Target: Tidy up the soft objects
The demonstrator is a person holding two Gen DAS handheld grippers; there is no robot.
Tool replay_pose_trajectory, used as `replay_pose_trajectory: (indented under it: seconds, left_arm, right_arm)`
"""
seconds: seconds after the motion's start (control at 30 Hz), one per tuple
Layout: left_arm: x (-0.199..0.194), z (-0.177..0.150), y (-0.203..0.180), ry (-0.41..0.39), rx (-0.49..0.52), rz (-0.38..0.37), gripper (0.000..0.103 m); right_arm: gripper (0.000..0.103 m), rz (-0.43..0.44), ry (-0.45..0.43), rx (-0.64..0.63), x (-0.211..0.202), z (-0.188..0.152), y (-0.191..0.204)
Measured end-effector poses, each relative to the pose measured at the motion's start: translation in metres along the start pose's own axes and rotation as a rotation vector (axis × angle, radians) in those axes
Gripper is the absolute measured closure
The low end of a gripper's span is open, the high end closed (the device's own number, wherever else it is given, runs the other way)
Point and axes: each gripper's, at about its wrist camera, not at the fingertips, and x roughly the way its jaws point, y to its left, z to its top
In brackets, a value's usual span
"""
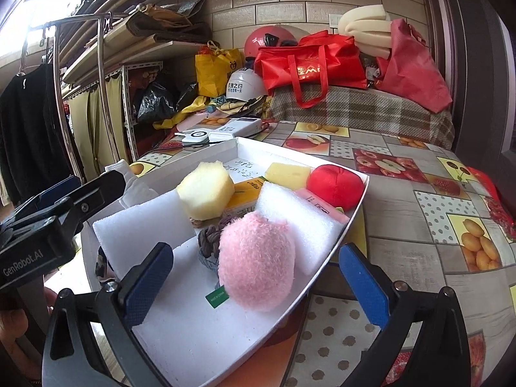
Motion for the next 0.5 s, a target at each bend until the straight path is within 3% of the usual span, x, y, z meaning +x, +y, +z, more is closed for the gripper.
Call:
replay_pose_trajectory:
  seconds: [0.33,0.5]
  left_arm:
    - [-0.019,-0.012,-0.03,0.0,0.083,-0.017,0.0]
    - [-0.033,-0.021,-0.056,0.012,0.156,-0.055,0.0]
  right_arm:
    - [0.0,-0.014,0.047,0.017,-0.019,-0.016,-0.015]
    - [0.0,-0.055,0.006,0.018,-0.048,-0.028,-0.028]
